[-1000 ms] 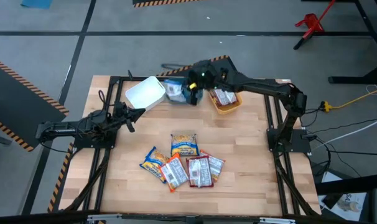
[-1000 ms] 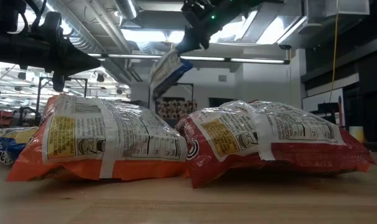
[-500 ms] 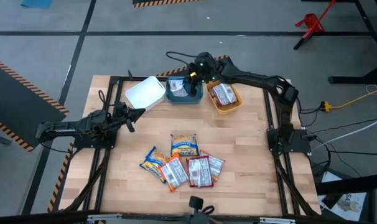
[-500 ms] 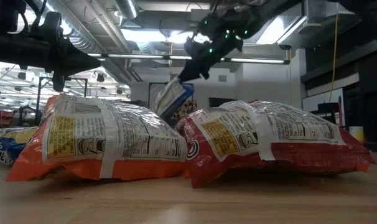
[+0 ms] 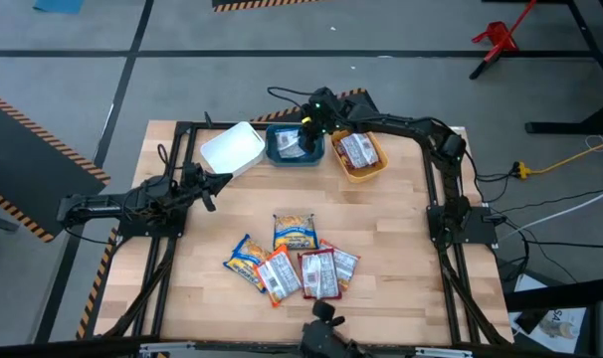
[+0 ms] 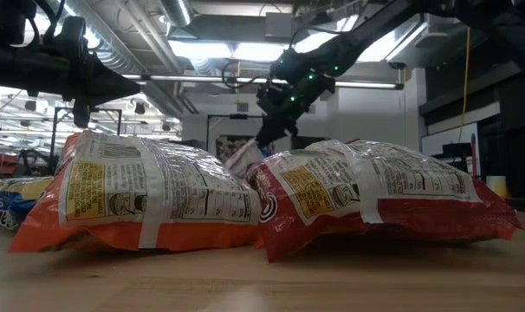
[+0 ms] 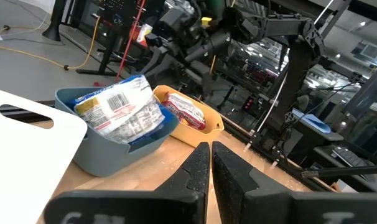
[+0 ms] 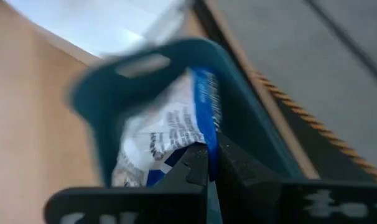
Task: Sort Maruchan noodles
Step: Put the top blue noodle pack into the blue bin
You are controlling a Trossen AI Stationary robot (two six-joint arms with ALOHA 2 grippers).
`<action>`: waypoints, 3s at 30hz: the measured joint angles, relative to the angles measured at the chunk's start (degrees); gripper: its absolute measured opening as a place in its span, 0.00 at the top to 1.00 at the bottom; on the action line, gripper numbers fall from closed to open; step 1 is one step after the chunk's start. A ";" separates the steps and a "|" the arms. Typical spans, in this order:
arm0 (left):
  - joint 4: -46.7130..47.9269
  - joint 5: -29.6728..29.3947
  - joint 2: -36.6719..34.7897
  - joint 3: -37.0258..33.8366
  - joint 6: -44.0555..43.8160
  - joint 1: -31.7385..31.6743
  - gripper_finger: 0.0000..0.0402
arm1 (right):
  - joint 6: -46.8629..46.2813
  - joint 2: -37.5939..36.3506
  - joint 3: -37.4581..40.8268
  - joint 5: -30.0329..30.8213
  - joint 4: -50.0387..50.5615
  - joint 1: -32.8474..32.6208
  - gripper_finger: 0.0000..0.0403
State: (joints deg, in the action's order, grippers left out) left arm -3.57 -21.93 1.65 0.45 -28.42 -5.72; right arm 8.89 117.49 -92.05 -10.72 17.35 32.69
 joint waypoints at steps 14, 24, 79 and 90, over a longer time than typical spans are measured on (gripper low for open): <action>0.00 -0.03 0.00 0.00 -1.03 0.00 0.97 | 7.96 -0.16 -2.70 12.61 10.83 0.30 0.59; 0.09 1.83 0.02 0.00 -1.22 0.00 0.97 | 9.29 -0.26 -5.33 -12.31 22.91 -7.07 0.54; 0.28 3.21 1.01 0.00 -1.01 0.00 0.97 | 28.70 6.25 1.53 12.24 24.59 -32.70 0.84; 0.26 3.18 1.01 0.00 -1.20 0.00 0.97 | 23.22 5.37 1.53 11.84 22.23 -32.21 1.00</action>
State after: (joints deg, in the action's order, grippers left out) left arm -3.31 -18.74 2.66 0.45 -29.63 -5.72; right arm 32.11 122.86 -90.52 1.12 39.58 0.48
